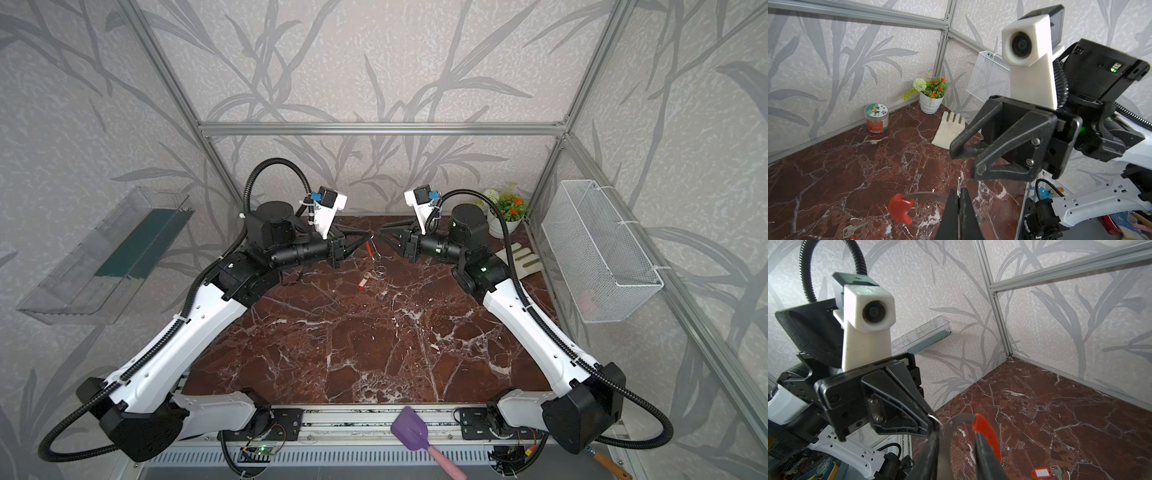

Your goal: Put the keys on the keyring

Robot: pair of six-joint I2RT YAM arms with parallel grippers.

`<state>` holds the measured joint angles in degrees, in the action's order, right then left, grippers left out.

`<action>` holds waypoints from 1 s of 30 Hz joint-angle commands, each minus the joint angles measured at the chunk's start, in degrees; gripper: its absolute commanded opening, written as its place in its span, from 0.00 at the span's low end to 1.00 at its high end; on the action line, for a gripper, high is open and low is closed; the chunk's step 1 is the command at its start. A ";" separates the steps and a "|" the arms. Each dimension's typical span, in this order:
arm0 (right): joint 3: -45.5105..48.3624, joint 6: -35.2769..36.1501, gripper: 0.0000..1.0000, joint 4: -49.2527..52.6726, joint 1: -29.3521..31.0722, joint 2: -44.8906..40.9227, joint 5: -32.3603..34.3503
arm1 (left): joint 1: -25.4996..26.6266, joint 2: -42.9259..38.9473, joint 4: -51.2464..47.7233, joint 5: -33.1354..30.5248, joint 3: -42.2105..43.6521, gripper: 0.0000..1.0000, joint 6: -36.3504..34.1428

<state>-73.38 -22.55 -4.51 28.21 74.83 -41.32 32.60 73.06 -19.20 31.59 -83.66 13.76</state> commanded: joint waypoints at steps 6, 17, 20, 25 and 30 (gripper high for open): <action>-0.14 0.03 0.30 -1.95 1.12 -1.22 0.62 | -0.01 -0.04 2.41 3.58 -1.30 0.00 2.24; -0.88 0.99 0.29 -0.98 2.72 -0.66 0.85 | -0.03 0.07 2.63 4.85 -1.07 0.00 2.59; -1.08 1.08 0.20 -1.12 3.14 -0.65 0.74 | -0.03 0.41 2.73 5.40 -1.08 0.00 2.80; -1.25 1.19 0.02 -1.88 3.44 -0.65 -0.83 | -0.03 0.57 2.42 5.56 -1.07 0.00 2.59; -0.89 1.28 0.00 -2.13 3.46 -1.28 -1.09 | -0.12 0.38 1.62 4.39 -0.89 0.00 1.98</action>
<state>-73.41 -21.56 -4.60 31.07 74.83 -40.97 32.14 73.45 -18.46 35.11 -83.64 16.34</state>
